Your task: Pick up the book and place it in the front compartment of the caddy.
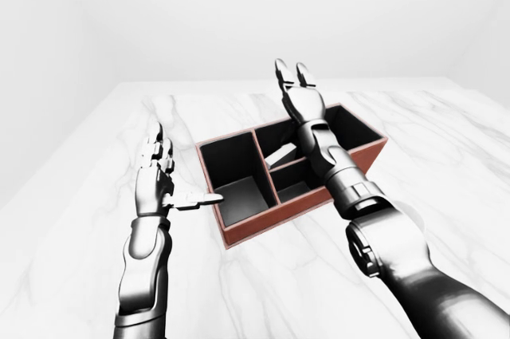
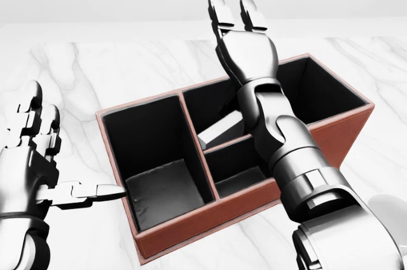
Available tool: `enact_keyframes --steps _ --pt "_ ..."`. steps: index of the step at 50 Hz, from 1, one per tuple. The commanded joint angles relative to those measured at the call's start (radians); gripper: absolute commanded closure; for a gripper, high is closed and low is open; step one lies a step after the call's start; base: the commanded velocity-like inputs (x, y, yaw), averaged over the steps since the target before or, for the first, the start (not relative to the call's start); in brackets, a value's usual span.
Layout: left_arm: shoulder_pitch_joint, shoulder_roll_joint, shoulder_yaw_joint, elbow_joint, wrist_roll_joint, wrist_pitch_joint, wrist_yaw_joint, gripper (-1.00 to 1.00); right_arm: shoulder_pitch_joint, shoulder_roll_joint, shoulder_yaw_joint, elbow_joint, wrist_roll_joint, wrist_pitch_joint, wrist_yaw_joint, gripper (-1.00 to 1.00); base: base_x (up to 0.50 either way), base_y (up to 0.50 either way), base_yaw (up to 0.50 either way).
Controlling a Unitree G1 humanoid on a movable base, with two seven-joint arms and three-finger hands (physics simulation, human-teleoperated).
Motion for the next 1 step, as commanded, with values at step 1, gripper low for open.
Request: enact_keyframes --steps 1 --pt "0.001 -0.001 -0.002 0.003 0.002 0.000 0.000 -1.00 0.064 -0.009 -0.019 -0.170 0.070 0.000 0.085 -1.00 0.00 0.00 0.00"
